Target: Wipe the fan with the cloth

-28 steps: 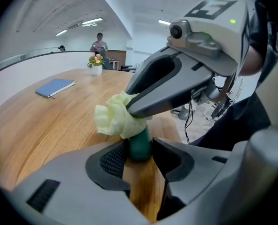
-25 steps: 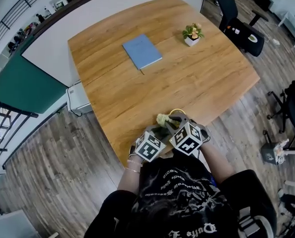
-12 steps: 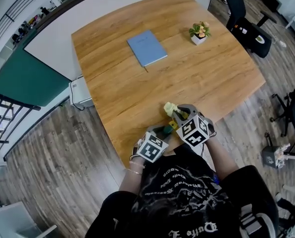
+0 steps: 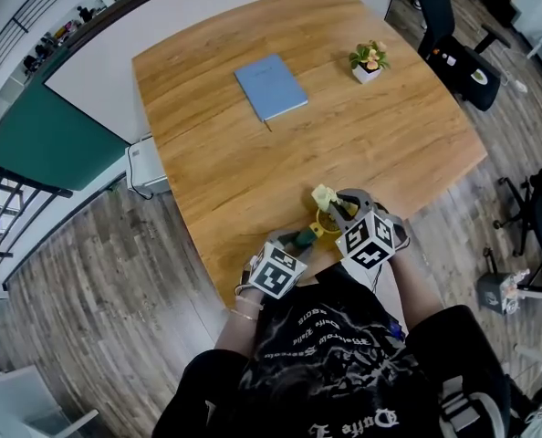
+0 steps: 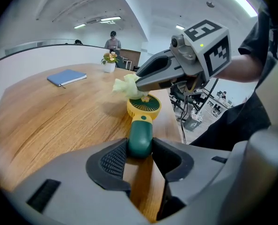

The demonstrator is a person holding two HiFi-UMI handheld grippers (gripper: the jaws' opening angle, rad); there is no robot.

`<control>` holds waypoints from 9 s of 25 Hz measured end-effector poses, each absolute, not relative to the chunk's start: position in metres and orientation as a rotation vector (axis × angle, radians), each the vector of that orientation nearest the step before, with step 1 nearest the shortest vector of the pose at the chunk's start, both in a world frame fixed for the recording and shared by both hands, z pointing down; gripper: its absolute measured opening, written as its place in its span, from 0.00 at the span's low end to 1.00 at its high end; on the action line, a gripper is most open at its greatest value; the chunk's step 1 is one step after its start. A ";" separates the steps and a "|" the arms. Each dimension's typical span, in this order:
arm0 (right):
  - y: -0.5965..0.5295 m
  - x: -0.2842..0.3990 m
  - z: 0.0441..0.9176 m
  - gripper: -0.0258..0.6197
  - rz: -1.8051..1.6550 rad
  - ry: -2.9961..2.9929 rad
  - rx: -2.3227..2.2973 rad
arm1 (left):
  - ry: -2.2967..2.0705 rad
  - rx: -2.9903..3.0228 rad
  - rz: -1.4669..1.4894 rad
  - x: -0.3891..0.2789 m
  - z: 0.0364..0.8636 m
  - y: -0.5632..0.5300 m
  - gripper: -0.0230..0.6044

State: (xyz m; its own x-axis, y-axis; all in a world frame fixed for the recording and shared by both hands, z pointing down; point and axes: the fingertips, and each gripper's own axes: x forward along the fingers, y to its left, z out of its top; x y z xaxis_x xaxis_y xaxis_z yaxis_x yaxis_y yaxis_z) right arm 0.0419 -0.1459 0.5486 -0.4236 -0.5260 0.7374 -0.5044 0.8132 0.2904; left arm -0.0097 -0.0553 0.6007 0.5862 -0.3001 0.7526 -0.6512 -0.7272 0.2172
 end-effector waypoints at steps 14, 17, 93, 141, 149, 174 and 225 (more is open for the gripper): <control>-0.114 0.055 0.548 0.14 0.081 -2.096 0.722 | -0.788 2.288 0.949 -0.009 0.599 -0.056 0.33; -0.103 0.059 0.552 0.14 0.160 -2.110 0.705 | -0.797 2.274 0.965 -0.009 0.600 -0.056 0.33; -0.182 -0.002 0.588 0.14 0.550 -1.618 0.051 | -0.874 2.244 1.068 -0.014 0.602 -0.074 0.33; -0.097 0.065 0.589 0.14 1.185 -1.970 0.464 | -0.922 2.183 1.035 -0.015 0.604 -0.079 0.32; -0.081 0.039 0.589 0.14 1.123 -2.058 0.458 | -0.918 2.199 1.055 -0.015 0.604 -0.078 0.32; -0.042 0.031 0.541 0.14 0.676 -2.199 -0.107 | -0.696 2.263 0.930 -0.002 0.589 -0.063 0.58; -0.096 -0.044 0.451 0.14 0.516 -2.669 0.189 | -0.751 1.614 -0.867 -0.053 0.430 -0.176 0.35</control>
